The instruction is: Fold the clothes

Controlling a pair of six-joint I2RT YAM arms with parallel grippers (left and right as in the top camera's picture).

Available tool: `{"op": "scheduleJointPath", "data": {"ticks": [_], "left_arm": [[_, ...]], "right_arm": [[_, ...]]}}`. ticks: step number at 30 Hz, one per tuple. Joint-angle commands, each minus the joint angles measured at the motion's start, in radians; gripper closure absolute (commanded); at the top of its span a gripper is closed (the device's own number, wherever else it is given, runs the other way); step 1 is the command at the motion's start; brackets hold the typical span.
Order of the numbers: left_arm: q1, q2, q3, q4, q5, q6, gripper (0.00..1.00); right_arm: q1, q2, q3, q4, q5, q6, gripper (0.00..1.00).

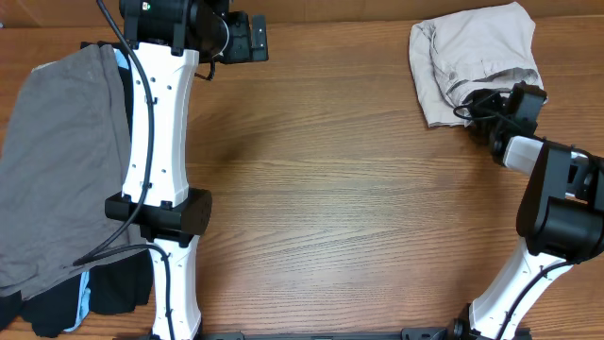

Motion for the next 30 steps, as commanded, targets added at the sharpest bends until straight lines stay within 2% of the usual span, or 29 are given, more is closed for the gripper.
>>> {"op": "scheduleJointPath", "data": {"ticks": [1,2,3,4,10,19,26,30], "left_arm": [[-0.002,0.007,0.002,0.008,-0.007,0.008,0.0],[-0.002,0.007,0.002,0.009,-0.007,0.008,0.0],[-0.002,0.007,0.002,0.011,-0.007,0.008,0.0],[-0.002,0.007,0.002,0.012,-0.007,0.009,0.0],[-0.002,0.007,0.002,0.012,-0.008,0.016,0.0],[-0.002,0.007,0.002,0.011,-0.01,0.016,0.0],[-0.002,0.007,0.002,0.011,-0.01,0.016,0.0],[-0.002,0.007,0.002,0.012,-0.01,0.016,0.0]], "right_arm": [[-0.005,0.006,0.016,0.027,-0.045,-0.055,0.79],[-0.005,0.005,0.016,0.036,-0.05,-0.055,0.66],[-0.009,-0.006,0.016,0.04,-0.069,-0.055,0.18],[-0.015,-0.022,0.016,0.034,-0.08,-0.054,0.0],[-0.076,-0.22,0.016,-0.108,-0.093,-0.055,0.0],[-0.141,-0.705,0.016,-0.534,-0.132,-0.154,0.0],[-0.108,-1.089,0.016,-0.75,-0.447,-0.3,0.0],[-0.077,-1.273,0.016,-0.831,-0.509,-0.285,0.0]]}}
